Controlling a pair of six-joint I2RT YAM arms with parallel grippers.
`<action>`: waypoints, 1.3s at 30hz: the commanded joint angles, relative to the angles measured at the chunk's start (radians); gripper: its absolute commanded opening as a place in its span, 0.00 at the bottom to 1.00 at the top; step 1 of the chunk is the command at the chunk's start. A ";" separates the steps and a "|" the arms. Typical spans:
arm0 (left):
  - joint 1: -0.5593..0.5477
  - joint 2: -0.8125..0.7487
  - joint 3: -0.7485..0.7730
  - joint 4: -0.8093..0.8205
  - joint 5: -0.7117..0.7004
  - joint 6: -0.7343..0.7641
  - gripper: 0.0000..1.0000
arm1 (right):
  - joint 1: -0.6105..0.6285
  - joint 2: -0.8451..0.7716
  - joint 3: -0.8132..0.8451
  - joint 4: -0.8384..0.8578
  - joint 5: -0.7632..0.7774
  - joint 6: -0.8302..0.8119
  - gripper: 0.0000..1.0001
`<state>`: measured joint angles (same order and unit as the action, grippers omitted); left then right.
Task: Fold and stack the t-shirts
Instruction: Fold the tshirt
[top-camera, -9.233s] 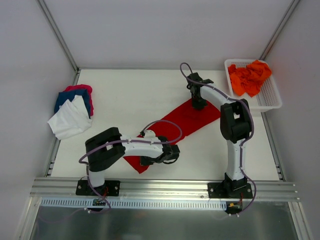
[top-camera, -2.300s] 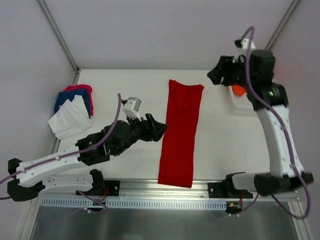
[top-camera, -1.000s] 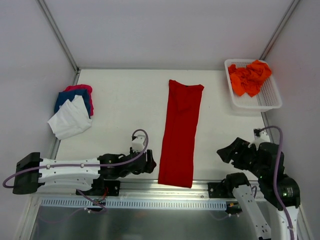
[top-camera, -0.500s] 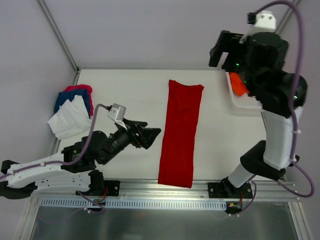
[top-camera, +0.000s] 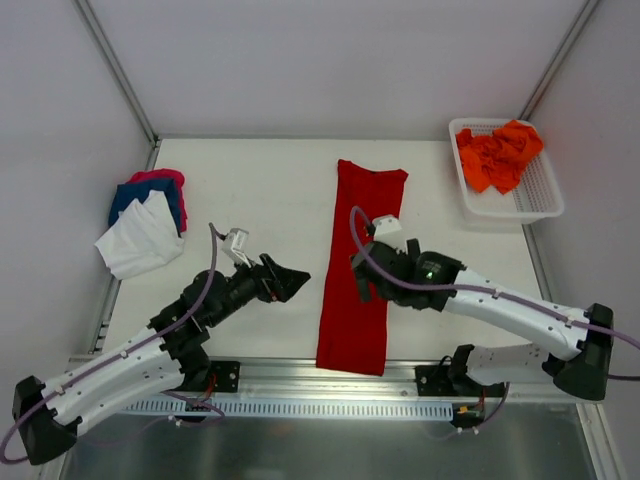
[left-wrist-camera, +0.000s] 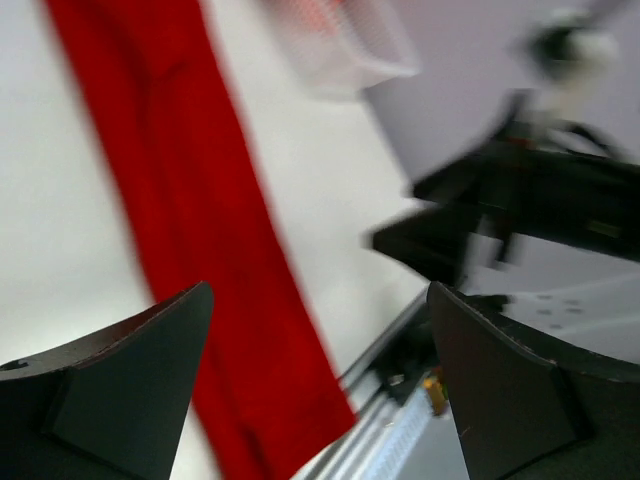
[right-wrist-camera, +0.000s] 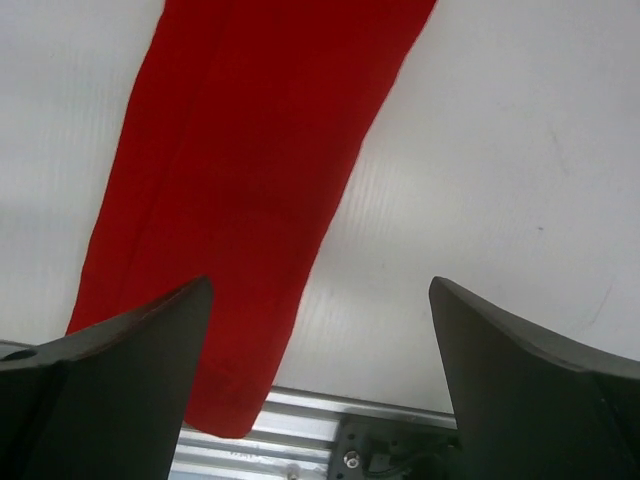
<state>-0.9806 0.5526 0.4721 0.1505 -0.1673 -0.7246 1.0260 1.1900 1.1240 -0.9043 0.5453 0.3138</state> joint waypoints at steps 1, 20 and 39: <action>0.189 -0.030 -0.176 0.187 0.305 -0.227 0.88 | 0.172 -0.015 -0.041 -0.045 0.223 0.309 0.95; -0.125 0.553 -0.190 0.024 -0.009 -0.150 0.78 | 0.528 0.267 -0.282 -0.107 0.228 1.024 0.99; -0.389 0.734 -0.084 -0.043 -0.023 -0.292 0.76 | 0.776 0.152 -0.489 -0.055 0.232 1.496 0.99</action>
<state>-1.3262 1.2659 0.3859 0.2886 -0.1581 -0.9718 1.7580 1.3132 0.6449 -0.9771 0.7471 1.6276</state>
